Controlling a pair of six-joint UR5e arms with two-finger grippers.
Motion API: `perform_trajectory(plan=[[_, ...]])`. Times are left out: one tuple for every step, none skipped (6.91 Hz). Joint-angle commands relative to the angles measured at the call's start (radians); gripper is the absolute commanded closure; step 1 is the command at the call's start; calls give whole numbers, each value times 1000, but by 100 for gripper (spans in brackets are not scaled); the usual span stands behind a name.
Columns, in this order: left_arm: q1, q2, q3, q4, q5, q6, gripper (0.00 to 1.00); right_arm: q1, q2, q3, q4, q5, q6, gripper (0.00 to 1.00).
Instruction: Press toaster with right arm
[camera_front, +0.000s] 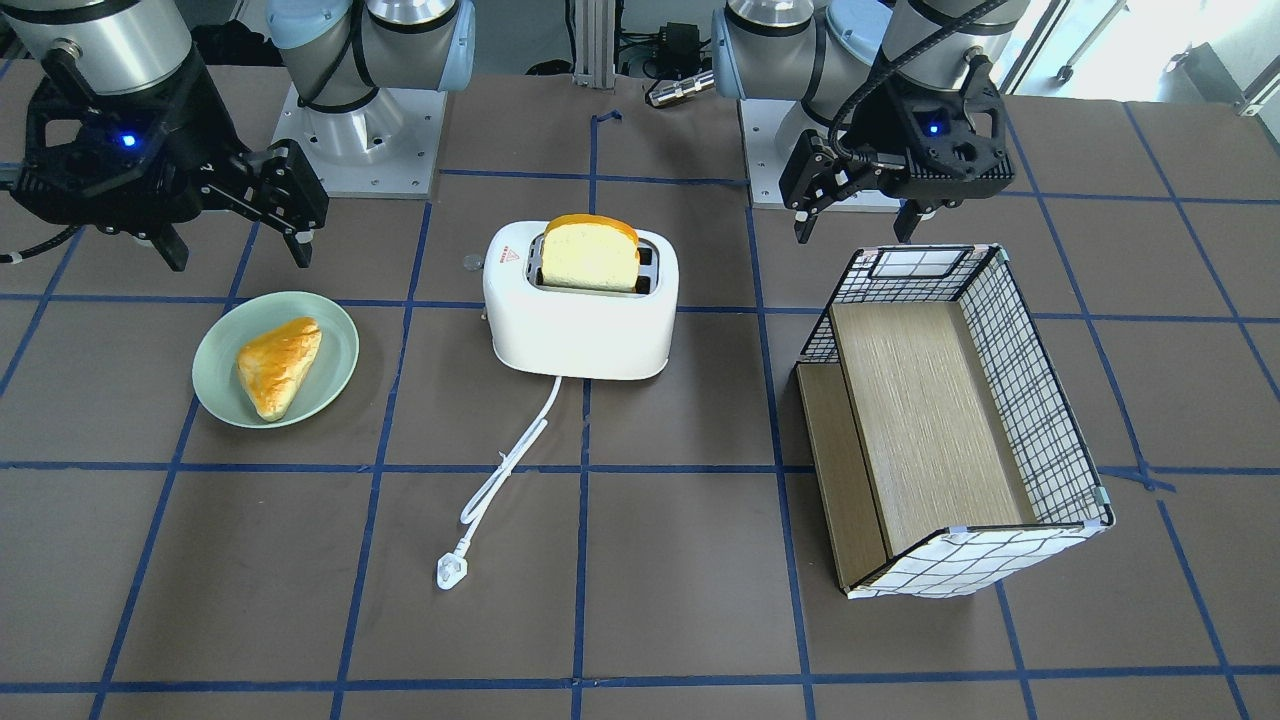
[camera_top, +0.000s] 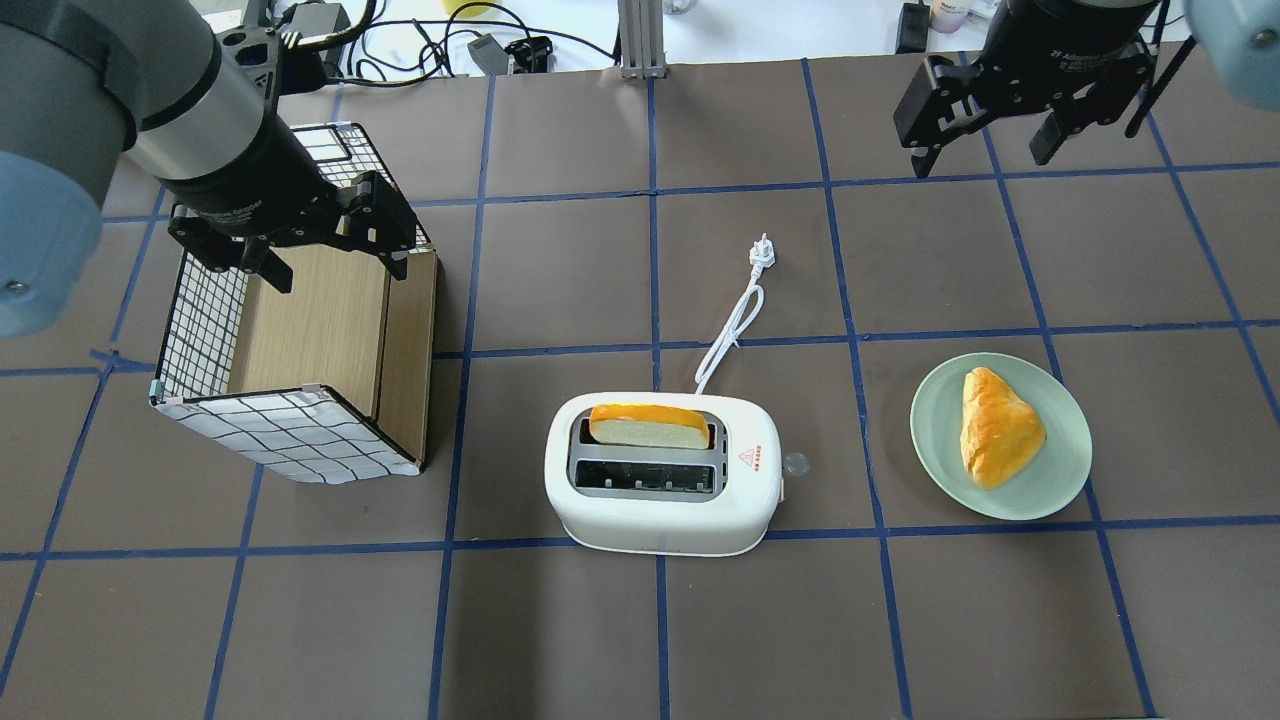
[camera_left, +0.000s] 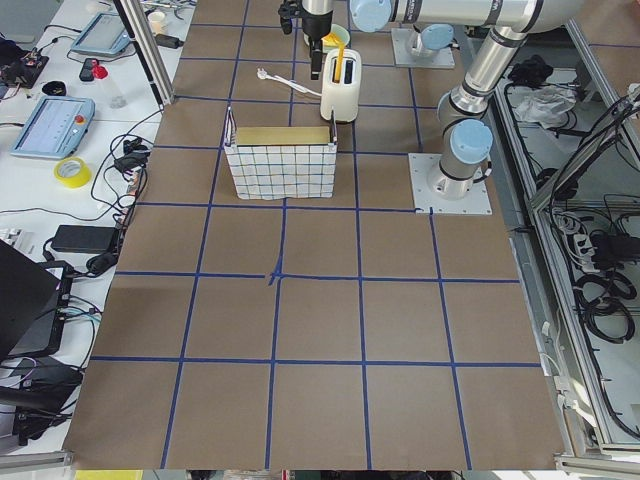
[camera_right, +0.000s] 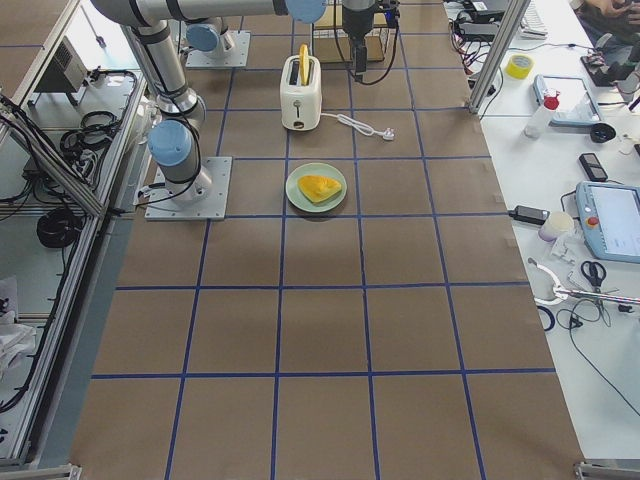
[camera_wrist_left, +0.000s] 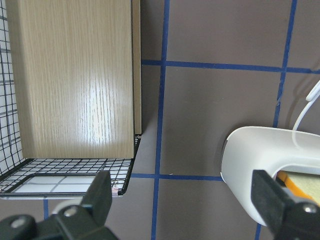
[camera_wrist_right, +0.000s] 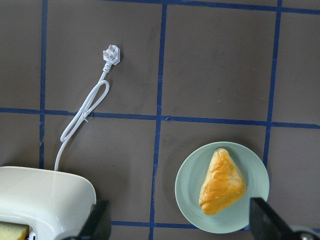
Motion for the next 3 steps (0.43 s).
perform_trajectory(plan=[[0, 0, 0, -1, 0, 0, 0, -1, -54, 89, -41, -1, 26, 2], [0, 0, 0, 1, 0, 0, 0, 0, -49, 83, -82, -7, 17, 0], [0, 0, 0, 1, 0, 0, 0, 0, -46, 74, -88, -3, 17, 0]])
